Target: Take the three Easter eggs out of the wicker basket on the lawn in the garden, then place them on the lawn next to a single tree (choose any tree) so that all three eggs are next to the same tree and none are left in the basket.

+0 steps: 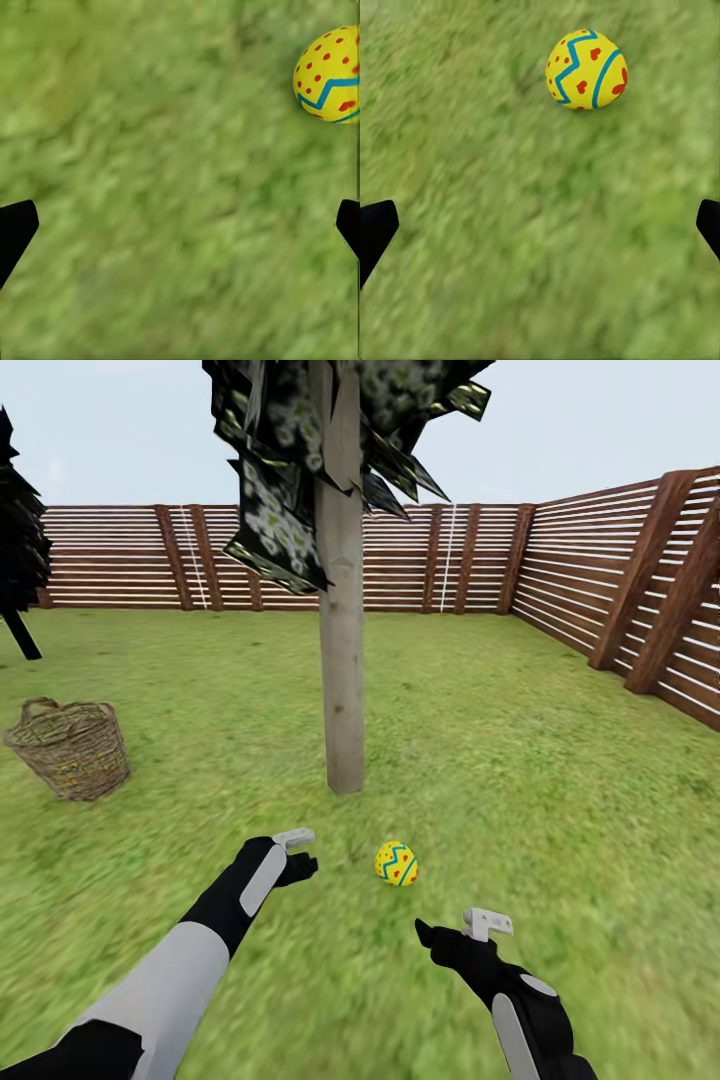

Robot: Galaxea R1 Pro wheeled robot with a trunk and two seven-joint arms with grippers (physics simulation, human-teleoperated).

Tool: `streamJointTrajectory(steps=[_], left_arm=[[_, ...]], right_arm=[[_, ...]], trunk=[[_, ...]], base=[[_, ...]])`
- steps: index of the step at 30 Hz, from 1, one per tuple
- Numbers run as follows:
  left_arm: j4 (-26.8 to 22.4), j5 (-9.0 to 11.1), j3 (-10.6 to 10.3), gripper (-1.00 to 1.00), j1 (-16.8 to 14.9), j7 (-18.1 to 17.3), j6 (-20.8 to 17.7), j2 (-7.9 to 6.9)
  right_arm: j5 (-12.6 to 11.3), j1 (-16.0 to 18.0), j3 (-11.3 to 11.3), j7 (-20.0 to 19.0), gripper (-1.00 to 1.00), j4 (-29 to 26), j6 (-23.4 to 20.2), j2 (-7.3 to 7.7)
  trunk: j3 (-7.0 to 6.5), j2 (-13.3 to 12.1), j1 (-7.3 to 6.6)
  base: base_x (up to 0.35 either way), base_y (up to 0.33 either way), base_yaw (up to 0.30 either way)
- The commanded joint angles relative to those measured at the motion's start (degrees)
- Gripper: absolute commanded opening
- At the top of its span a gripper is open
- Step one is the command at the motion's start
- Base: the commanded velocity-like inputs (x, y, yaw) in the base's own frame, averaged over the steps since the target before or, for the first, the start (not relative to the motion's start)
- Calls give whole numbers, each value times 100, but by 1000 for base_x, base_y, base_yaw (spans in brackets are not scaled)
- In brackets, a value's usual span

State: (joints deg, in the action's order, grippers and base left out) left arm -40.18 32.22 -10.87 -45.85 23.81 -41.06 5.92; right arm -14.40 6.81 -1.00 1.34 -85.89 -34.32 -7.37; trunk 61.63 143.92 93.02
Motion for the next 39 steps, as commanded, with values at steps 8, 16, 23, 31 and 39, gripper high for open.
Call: streamJointTrajectory(steps=[8,16,23,31,39], left_arm=[[-1,56,-11,100,-3,17,-16,-3],[-5,41,-18,100,-3,27,-16,-3],[-7,37,-44,100,-3,58,-5,-1],[-9,39,-54,100,-3,56,-9,-3],[1,34,-60,100,-3,35,-8,3]], right_arm=[[-27,44,76,64,100,642,193,-1],[-27,55,82,77,100,847,262,-1],[-28,57,105,84,100,901,504,-1],[-28,57,101,85,100,954,537,-1],[-16,57,88,87,100,992,540,-1]], trunk=[[-172,-9,-21],[-350,-20,-42],[-505,-29,-60],[-682,-40,-81],[-859,-50,-101]], base=[[0,0,0],[0,0,0],[0,0,0],[0,0,0],[0,0,0]])
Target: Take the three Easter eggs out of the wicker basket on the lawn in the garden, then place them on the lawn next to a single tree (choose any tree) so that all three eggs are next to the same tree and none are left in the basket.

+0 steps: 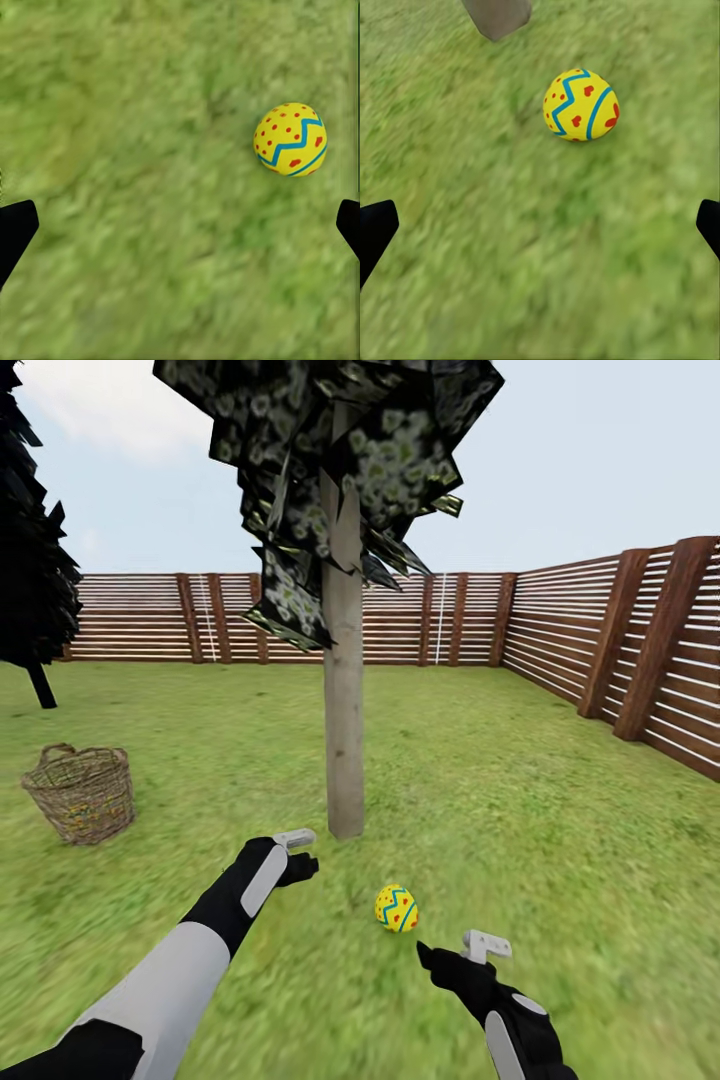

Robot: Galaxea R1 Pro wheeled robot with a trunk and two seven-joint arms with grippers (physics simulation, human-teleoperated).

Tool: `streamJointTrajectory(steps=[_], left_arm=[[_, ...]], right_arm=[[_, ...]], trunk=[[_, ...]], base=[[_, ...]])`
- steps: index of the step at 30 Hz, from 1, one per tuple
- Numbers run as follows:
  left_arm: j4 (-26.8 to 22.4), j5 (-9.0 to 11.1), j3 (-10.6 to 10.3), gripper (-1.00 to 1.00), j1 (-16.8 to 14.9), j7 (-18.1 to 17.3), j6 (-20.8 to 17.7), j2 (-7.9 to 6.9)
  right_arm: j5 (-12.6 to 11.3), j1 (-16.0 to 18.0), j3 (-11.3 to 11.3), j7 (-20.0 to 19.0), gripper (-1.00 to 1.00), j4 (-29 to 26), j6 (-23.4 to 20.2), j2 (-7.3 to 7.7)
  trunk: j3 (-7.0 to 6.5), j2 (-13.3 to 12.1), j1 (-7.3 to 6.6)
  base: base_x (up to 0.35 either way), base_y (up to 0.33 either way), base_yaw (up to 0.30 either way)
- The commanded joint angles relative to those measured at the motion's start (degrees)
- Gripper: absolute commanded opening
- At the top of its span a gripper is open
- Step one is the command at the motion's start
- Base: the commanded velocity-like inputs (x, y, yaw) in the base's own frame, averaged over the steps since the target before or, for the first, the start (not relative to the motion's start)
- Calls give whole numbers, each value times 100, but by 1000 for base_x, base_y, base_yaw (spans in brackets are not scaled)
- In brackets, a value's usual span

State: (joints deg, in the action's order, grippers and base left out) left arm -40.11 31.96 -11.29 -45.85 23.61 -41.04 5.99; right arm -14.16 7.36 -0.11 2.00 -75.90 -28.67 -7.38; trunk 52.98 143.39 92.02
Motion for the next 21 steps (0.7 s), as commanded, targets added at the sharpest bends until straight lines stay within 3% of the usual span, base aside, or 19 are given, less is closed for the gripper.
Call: streamJointTrajectory(steps=[1,8,17,21], left_arm=[[-7,57,-20,100,-3,54,-9,-2],[-8,56,-22,100,-3,57,-9,18],[-12,64,-22,100,-3,38,-17,1],[-14,64,-22,100,-3,38,-18,3]], right_arm=[[-38,2,1,24,100,-6,-25,-1],[-36,2,14,28,100,23,-25,-1],[-37,2,20,28,100,94,-25,-1],[-35,2,20,28,100,105,-25,-1]], trunk=[[-17,1,-3],[-172,-9,-22],[-172,-9,-22],[-260,-14,-32]], base=[[0,0,0],[0,0,0],[0,0,0],[0,0,0]])
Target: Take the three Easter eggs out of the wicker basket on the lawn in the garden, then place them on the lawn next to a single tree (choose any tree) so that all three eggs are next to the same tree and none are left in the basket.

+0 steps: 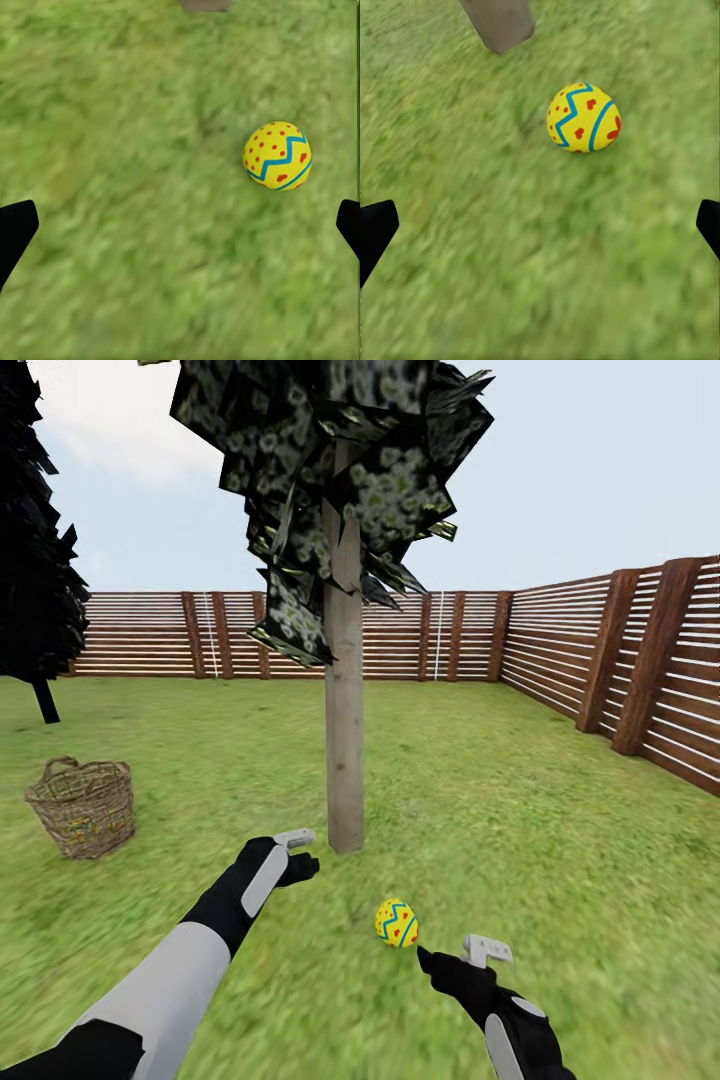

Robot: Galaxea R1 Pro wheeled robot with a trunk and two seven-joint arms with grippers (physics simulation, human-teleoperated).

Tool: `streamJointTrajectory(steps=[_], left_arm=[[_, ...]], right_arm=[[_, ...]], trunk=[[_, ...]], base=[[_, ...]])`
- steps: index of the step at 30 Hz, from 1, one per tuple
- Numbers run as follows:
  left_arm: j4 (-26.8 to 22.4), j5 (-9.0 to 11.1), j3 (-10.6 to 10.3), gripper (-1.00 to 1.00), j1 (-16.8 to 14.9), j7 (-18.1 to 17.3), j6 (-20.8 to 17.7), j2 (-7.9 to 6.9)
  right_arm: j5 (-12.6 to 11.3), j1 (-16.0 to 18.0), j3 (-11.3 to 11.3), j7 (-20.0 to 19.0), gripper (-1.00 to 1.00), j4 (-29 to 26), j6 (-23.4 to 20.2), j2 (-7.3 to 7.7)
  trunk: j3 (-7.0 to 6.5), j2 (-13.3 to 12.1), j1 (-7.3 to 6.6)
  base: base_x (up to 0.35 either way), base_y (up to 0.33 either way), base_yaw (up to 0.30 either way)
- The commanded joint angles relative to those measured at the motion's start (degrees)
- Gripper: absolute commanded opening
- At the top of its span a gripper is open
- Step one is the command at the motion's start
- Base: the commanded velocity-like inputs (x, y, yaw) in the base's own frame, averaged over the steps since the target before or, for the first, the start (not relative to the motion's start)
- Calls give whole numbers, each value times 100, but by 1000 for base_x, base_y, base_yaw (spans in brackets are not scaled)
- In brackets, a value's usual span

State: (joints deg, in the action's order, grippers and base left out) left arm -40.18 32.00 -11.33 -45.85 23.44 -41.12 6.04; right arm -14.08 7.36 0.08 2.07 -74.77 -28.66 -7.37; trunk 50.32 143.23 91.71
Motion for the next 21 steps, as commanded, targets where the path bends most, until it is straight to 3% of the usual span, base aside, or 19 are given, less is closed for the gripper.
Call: streamJointTrajectory(steps=[1,21], left_arm=[[-5,60,-18,100,-3,58,-10,2],[-8,61,-18,100,-3,70,-189,63]], right_arm=[[-43,2,4,22,100,-3,-25,-1],[-34,8,3,22,100,7,-25,-1]], trunk=[[-16,1,-4],[-375,-801,-443]], base=[[0,0,0],[0,0,0]])
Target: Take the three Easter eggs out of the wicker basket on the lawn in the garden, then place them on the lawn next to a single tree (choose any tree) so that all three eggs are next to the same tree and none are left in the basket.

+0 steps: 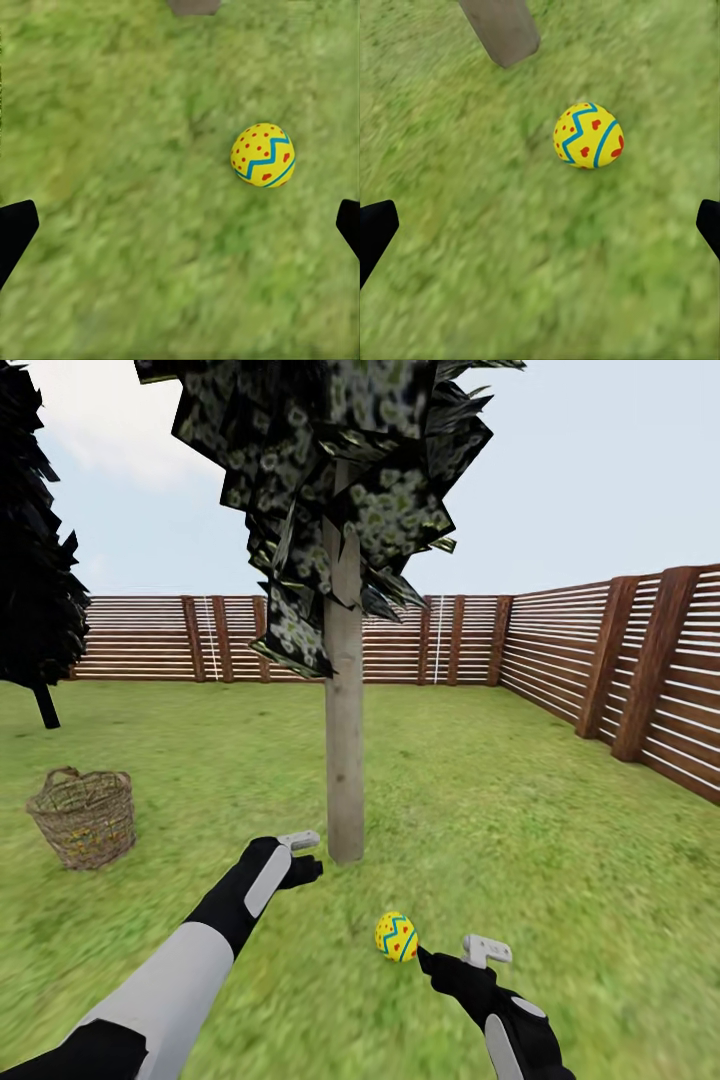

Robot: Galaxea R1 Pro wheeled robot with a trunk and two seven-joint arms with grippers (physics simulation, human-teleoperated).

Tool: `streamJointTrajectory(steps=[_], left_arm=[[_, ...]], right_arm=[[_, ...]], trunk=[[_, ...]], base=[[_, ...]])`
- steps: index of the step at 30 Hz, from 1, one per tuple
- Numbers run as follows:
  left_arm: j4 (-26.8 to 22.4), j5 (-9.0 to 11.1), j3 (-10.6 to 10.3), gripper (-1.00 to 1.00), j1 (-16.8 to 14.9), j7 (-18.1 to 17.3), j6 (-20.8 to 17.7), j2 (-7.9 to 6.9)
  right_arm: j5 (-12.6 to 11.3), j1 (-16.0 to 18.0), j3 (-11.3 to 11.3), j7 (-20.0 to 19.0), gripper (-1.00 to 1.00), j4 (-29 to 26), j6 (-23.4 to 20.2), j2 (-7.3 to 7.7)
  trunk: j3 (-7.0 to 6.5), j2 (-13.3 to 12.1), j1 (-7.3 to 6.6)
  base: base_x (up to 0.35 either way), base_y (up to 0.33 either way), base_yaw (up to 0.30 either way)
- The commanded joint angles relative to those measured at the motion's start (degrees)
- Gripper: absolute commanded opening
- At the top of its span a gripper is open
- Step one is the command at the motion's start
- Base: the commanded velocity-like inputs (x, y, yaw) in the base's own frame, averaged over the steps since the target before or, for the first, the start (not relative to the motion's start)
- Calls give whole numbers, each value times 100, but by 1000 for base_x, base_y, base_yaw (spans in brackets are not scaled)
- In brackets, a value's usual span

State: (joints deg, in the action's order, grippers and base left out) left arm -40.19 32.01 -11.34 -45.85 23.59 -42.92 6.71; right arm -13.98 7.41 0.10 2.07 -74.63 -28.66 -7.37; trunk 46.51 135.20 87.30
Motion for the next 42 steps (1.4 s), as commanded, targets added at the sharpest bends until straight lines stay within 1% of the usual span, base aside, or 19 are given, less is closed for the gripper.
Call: streamJointTrajectory(steps=[1,6,9,14,26,42], left_arm=[[-10,62,-18,100,-3,56,-11,-3],[-8,65,-18,100,-3,55,-14,0],[-7,64,-18,100,-3,61,-14,4],[-8,66,-18,100,-3,67,-14,6],[-7,67,-18,100,-3,65,-15,27],[-6,61,-18,100,-3,75,-15,24]], right_arm=[[-47,2,4,22,100,-1,-24,-1],[-51,5,7,22,100,50,-1,-1],[-49,6,8,22,100,72,122,5],[-52,6,9,22,100,86,193,7],[-58,6,-17,22,100,94,213,2],[-61,6,4,22,100,188,226,4]], trunk=[[-12,-39,-24],[-102,-239,-134],[-155,-359,-199],[-245,-560,-309],[-461,-1041,-573],[-748,-1683,-924]], base=[[0,0,0],[0,0,0],[0,0,0],[0,0,0],[0,0,0],[0,0,0]])
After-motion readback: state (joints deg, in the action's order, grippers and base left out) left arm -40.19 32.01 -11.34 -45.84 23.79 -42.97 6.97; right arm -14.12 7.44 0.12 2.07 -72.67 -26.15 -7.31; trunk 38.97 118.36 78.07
